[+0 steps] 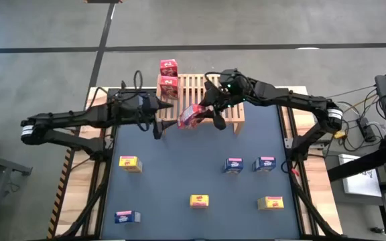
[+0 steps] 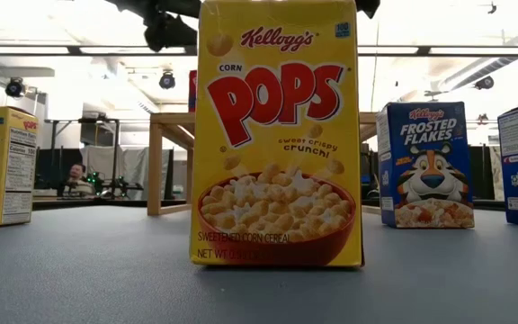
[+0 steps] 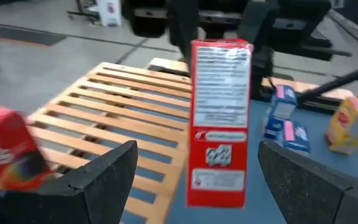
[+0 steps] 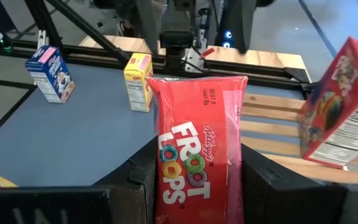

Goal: Stack cereal on shelf
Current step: Put the red cereal box aligned with the other red cereal boxes on the shelf

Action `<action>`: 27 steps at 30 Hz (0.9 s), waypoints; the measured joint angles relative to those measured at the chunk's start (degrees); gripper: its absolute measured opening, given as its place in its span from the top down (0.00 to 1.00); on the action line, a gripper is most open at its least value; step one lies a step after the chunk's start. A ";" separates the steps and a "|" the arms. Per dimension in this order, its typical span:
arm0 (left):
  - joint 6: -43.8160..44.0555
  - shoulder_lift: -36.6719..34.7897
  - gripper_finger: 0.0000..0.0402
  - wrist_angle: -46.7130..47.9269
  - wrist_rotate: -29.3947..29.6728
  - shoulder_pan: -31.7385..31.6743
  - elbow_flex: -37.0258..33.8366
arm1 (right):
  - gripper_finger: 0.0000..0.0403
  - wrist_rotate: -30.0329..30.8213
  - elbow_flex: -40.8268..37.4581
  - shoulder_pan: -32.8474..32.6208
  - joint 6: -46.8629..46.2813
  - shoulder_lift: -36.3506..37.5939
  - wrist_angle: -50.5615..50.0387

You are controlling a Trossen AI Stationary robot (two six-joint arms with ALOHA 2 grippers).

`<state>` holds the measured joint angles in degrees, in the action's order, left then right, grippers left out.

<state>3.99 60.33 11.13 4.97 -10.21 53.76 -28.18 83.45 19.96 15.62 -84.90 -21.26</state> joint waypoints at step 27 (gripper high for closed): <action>-0.95 17.24 0.19 8.50 -2.95 0.03 12.82 | 0.67 1.40 0.19 -0.85 -0.02 -0.53 0.49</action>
<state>3.04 77.57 19.63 2.02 -10.17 66.58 -26.79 83.64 19.11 15.59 -85.43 -20.78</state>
